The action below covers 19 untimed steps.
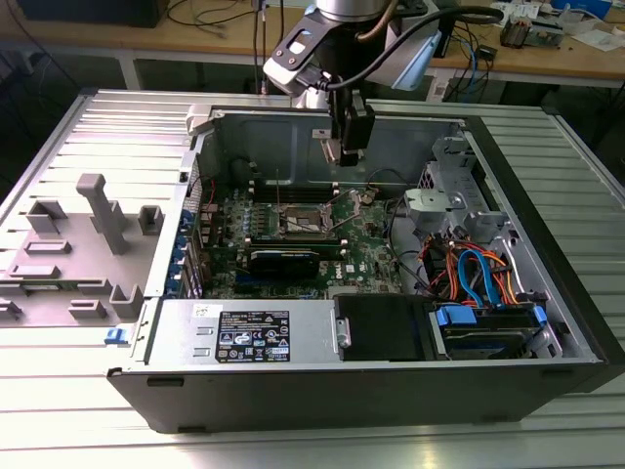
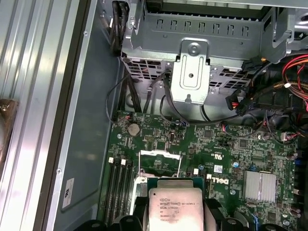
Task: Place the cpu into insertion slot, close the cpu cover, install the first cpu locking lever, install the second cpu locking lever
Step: 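Place the cpu into insertion slot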
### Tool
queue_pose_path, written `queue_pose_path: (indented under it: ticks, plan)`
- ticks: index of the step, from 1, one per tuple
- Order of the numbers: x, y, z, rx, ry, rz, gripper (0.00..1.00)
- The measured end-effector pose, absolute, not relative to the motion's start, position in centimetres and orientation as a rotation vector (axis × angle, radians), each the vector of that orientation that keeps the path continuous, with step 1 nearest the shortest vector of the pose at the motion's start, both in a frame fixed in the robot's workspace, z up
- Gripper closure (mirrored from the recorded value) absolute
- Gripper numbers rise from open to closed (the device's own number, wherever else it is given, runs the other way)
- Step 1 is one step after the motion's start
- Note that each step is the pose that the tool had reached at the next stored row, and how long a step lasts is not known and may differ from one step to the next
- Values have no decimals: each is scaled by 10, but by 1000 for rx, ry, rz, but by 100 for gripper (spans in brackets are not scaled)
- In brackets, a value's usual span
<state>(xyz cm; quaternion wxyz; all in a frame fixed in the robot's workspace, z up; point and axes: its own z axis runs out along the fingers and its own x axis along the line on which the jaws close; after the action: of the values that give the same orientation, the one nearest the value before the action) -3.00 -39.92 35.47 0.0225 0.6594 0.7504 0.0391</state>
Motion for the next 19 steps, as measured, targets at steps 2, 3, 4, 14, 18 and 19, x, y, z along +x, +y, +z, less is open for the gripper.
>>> queue_pose_path:
  ticks: [2, 3, 4, 14, 18, 19]
  plan:
    - [-30, -399, 354, 2043, 2324, 121, 45]
    - [-30, -399, 354, 2043, 2324, 121, 45]
    - [-30, -399, 354, 2043, 2324, 121, 45]
    - [-30, -399, 353, 2042, 2324, 121, 45]
    - [-30, -399, 352, 2042, 2324, 121, 45]
    - [-30, -399, 352, 2042, 2324, 121, 45]
